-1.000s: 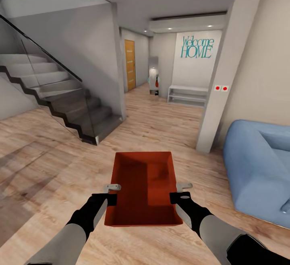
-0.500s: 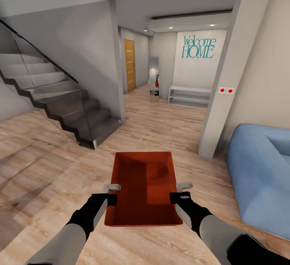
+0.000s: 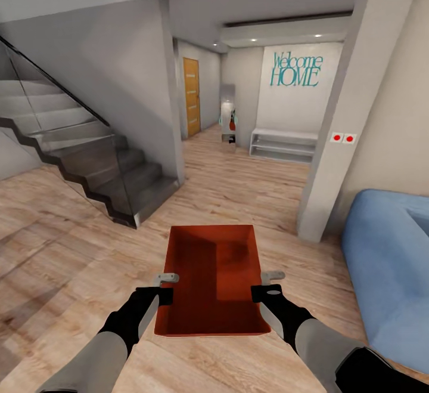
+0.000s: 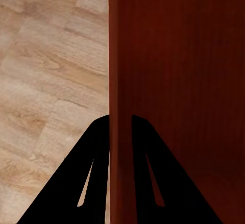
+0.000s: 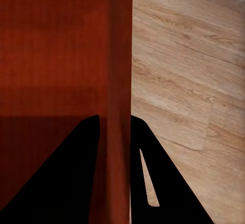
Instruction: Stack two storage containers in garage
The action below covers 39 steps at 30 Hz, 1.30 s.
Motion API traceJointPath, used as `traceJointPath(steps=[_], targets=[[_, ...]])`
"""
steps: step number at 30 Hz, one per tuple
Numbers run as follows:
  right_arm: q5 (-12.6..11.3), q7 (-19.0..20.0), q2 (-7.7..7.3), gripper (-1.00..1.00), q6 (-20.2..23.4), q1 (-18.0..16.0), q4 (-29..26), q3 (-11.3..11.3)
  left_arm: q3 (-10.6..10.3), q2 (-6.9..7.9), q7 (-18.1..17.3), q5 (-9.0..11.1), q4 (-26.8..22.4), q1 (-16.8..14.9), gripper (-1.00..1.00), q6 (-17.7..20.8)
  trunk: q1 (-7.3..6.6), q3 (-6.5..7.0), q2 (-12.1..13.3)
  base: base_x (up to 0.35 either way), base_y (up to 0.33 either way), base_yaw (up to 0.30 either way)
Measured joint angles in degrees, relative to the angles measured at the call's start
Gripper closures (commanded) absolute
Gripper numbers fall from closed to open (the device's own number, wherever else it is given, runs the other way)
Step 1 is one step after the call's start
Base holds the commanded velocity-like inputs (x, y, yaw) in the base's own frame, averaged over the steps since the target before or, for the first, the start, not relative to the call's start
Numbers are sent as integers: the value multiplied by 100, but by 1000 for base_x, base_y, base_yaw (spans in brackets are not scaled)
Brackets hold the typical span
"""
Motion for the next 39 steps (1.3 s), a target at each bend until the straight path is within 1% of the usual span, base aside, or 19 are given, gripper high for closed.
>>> traceJointPath(steps=[39], targets=[[10,0,2,100,1,0,2,-8,0,1,0,3,4,0,100,-3,0,0,0,322,0,-14]])
